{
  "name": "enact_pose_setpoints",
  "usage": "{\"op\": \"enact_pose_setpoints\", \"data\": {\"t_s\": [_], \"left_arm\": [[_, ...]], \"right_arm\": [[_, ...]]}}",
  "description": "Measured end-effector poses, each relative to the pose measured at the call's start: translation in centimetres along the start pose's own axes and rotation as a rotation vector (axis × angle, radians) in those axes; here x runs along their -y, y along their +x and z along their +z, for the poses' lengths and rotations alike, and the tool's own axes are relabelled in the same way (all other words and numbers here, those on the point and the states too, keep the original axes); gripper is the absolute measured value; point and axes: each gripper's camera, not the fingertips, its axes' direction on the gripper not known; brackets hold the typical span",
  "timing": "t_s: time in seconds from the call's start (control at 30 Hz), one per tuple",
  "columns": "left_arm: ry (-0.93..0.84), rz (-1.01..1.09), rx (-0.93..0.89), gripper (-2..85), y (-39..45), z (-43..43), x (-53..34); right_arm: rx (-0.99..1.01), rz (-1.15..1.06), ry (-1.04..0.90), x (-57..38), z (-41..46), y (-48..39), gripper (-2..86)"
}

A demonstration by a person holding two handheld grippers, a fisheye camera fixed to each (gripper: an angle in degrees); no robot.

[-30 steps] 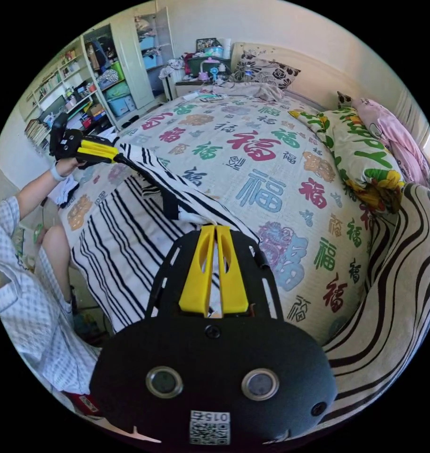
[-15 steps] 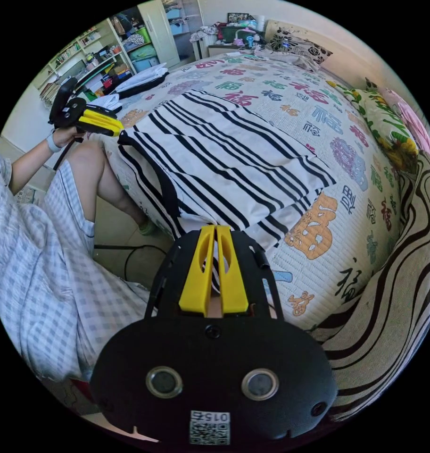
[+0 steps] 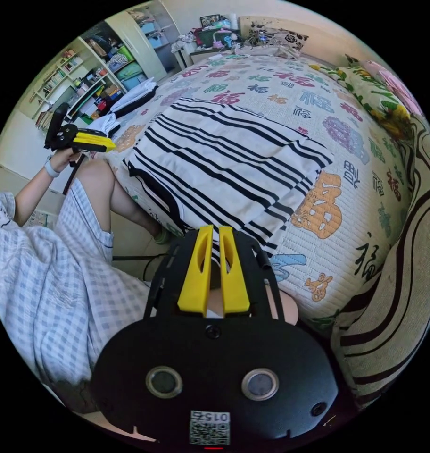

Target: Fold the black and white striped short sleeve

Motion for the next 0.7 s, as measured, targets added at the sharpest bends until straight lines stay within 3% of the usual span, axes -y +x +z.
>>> {"op": "enact_pose_setpoints", "data": {"t_s": [0.2, 0.37, 0.4, 0.5, 0.7], "left_arm": [[0.026, -0.086, -0.151, 1.3, -1.6, 2.5, 6.0], [-0.268, -0.009, -0.108, 0.9, -1.9, 9.6, 7.7], [-0.256, -0.002, -0.108, 0.9, -2.1, 9.3, 7.7], [-0.181, -0.038, -0.084, 1.5, -5.9, 5.7, 8.2], [0.156, -0.426, -0.06, 9.2, -25.3, -3.1, 10.8]], "right_arm": [[0.075, -0.058, -0.003, 3.2, 0.9, -0.4, -0.2], [-0.002, -0.115, -0.299, 3.1, 7.0, -0.2, -0.5], [0.008, -0.116, -0.293, 2.9, 6.9, 0.0, -0.5], [0.059, -0.064, -0.172, 2.2, 3.2, 3.2, -0.3], [0.142, 0.309, 0.22, 1.4, -6.7, 20.3, 2.5]]}}
